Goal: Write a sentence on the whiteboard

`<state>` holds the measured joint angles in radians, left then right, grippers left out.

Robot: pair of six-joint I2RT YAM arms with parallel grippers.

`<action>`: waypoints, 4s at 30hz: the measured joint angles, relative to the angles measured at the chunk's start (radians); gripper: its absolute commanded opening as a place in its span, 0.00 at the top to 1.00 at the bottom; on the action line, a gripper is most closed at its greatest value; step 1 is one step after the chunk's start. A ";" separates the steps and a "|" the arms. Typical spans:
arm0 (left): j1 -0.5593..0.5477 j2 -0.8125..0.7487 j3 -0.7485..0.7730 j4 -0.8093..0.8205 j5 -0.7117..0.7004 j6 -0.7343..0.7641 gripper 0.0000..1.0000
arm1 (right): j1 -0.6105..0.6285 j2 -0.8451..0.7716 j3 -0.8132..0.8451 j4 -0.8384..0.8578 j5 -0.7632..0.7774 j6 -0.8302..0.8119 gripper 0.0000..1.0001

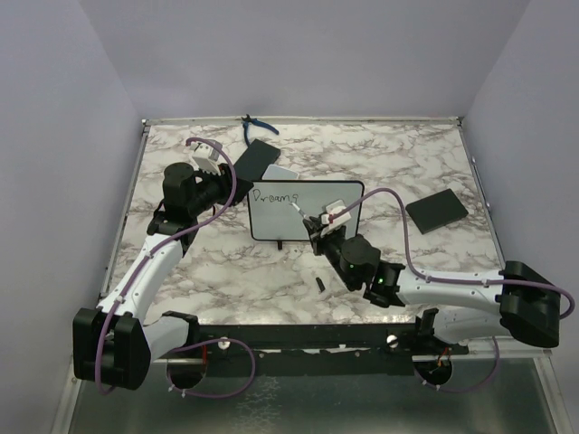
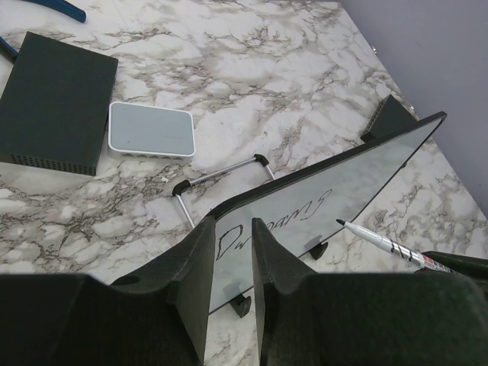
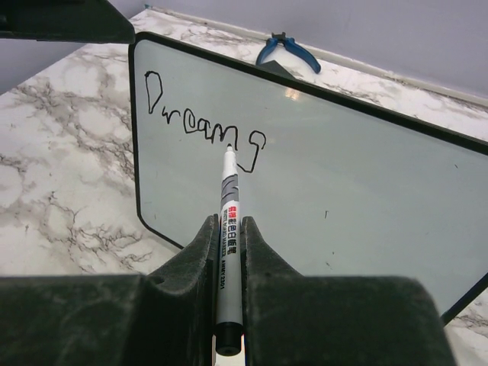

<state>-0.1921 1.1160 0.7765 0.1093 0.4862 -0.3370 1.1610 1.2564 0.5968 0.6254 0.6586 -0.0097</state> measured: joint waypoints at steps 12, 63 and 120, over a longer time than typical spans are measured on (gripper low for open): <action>0.000 0.000 -0.003 0.000 0.000 0.000 0.73 | 0.003 -0.137 -0.006 -0.154 0.060 0.035 1.00; 0.000 0.000 -0.007 0.000 0.000 0.000 0.73 | -0.049 -0.072 -0.014 -0.161 0.121 0.080 1.00; 0.000 -0.007 -0.007 0.000 0.000 0.000 0.73 | -0.050 -0.103 -0.033 -0.213 0.137 0.087 1.00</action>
<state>-0.1921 1.1088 0.7696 0.1097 0.4862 -0.3370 1.1114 1.1530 0.5636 0.4122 0.7952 0.0776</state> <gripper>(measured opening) 0.271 0.110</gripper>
